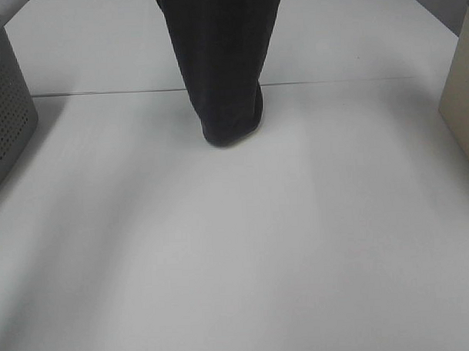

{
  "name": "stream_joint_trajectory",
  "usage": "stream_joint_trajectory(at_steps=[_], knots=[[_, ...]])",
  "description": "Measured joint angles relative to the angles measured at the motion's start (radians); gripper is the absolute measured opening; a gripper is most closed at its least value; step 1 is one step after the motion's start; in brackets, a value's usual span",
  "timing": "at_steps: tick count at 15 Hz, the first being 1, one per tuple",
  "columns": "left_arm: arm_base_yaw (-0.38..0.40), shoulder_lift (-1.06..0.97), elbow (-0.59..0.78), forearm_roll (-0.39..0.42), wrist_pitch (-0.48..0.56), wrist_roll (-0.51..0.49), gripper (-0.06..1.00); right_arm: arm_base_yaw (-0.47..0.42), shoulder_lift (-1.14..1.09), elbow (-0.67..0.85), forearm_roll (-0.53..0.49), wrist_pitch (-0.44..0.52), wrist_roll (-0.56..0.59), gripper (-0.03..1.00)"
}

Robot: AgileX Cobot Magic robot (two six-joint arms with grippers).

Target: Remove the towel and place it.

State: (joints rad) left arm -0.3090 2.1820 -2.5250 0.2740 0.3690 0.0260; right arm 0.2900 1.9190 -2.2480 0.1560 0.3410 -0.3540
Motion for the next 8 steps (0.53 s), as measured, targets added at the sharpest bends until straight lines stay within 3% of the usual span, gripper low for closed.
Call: stream_joint_trajectory(at_steps=[2,5,8], knots=[[-0.002,0.034,0.0,0.085,-0.122,-0.04,0.01,-0.026,0.017,0.0,0.009,-0.026,-0.003,0.01],[0.002,0.057,0.0,0.164,-0.393,-0.092,0.01,-0.046,0.024,0.0,0.01,-0.145,-0.007,0.01],[0.013,0.057,0.0,0.208,-0.387,-0.049,0.01,-0.048,0.024,0.0,0.041,-0.129,-0.008,0.01]])
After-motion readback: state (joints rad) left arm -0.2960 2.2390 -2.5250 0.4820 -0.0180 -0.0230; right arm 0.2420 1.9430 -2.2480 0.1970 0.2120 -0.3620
